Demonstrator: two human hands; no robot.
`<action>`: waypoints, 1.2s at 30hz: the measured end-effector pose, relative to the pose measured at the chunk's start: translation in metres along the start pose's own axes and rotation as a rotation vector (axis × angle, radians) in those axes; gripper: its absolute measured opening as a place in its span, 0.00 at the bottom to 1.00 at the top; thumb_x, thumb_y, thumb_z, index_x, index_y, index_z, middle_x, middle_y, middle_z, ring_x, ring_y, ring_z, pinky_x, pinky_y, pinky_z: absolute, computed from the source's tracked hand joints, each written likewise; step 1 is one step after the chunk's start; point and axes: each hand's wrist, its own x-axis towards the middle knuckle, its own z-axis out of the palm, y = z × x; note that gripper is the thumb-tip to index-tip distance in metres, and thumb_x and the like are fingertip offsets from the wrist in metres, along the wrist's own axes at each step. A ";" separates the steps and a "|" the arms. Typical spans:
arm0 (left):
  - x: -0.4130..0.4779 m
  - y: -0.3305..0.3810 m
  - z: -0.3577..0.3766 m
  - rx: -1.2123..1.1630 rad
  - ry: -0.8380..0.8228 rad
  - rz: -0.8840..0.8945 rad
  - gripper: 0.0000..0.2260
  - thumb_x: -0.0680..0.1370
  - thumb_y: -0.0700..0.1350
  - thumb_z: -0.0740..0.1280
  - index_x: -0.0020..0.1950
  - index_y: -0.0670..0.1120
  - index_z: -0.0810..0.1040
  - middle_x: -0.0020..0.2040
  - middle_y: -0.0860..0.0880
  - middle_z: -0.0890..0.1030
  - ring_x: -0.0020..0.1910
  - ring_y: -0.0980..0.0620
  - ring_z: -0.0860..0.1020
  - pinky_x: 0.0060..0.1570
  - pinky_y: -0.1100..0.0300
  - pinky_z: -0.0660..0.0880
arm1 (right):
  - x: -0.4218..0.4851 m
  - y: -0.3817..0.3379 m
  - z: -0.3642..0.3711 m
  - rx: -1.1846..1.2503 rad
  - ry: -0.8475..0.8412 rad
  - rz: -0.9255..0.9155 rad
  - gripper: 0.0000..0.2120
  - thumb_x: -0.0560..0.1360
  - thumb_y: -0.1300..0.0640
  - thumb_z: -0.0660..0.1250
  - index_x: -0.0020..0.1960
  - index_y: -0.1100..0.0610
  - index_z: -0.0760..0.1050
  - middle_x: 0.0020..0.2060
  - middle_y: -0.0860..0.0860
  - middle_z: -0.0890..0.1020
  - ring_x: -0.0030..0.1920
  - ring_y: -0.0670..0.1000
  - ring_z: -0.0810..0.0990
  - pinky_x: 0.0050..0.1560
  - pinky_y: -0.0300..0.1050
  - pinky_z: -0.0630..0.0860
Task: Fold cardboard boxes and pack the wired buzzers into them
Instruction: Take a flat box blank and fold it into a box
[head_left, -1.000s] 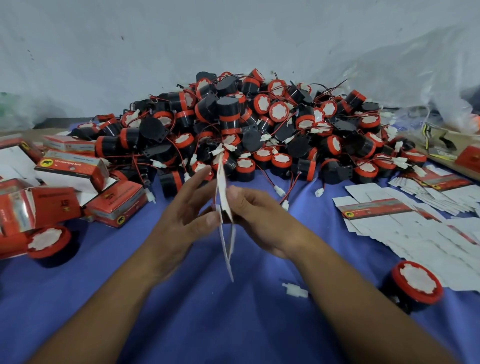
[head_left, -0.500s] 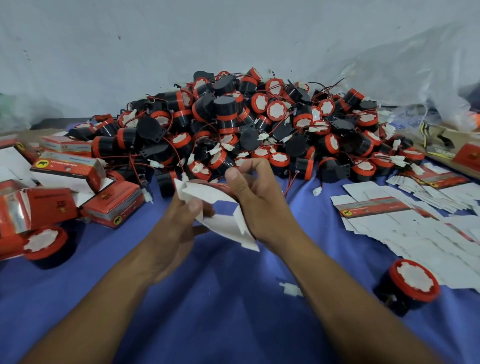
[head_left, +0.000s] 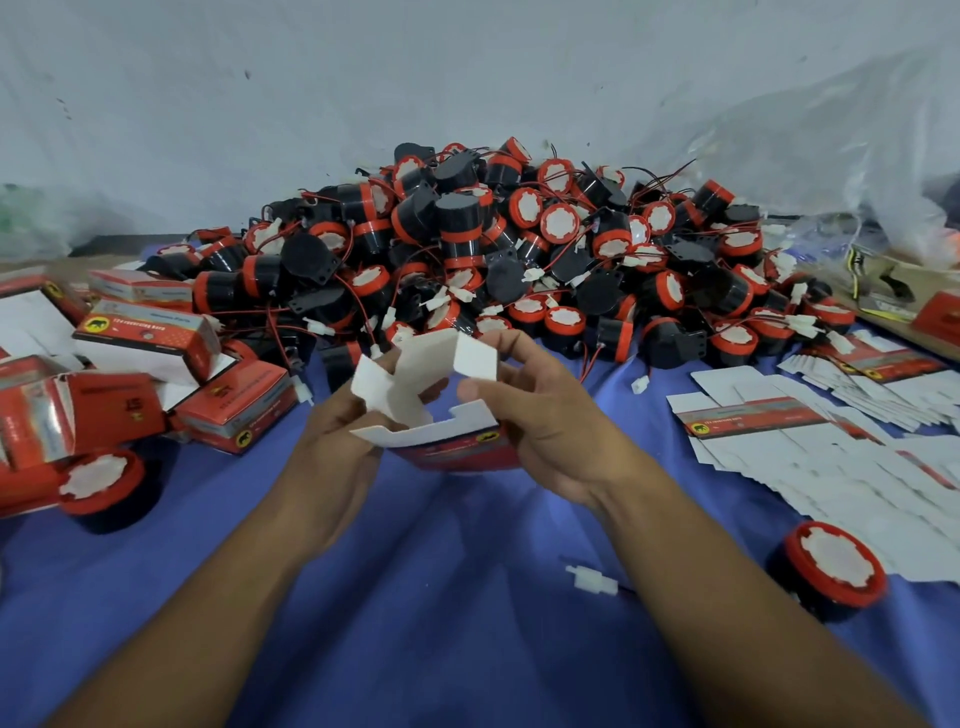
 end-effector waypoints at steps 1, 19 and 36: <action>0.000 0.000 -0.001 -0.006 -0.039 -0.004 0.26 0.65 0.41 0.69 0.64 0.42 0.77 0.53 0.49 0.85 0.54 0.50 0.83 0.50 0.61 0.79 | 0.001 -0.001 -0.001 0.016 0.004 -0.008 0.13 0.74 0.69 0.69 0.53 0.56 0.73 0.39 0.50 0.83 0.33 0.49 0.81 0.35 0.41 0.79; -0.006 0.012 0.006 0.156 -0.076 -0.152 0.15 0.78 0.33 0.63 0.64 0.42 0.79 0.59 0.42 0.83 0.61 0.39 0.79 0.63 0.41 0.74 | -0.003 0.007 -0.002 -0.230 -0.143 0.051 0.13 0.71 0.66 0.74 0.51 0.54 0.77 0.42 0.52 0.80 0.44 0.54 0.78 0.47 0.45 0.76; 0.007 0.011 0.021 0.172 -0.102 0.044 0.38 0.58 0.82 0.63 0.58 0.60 0.81 0.58 0.58 0.83 0.63 0.52 0.79 0.53 0.61 0.76 | 0.005 0.010 -0.004 -0.026 0.148 -0.028 0.10 0.80 0.65 0.64 0.49 0.55 0.81 0.36 0.47 0.82 0.33 0.44 0.79 0.34 0.37 0.76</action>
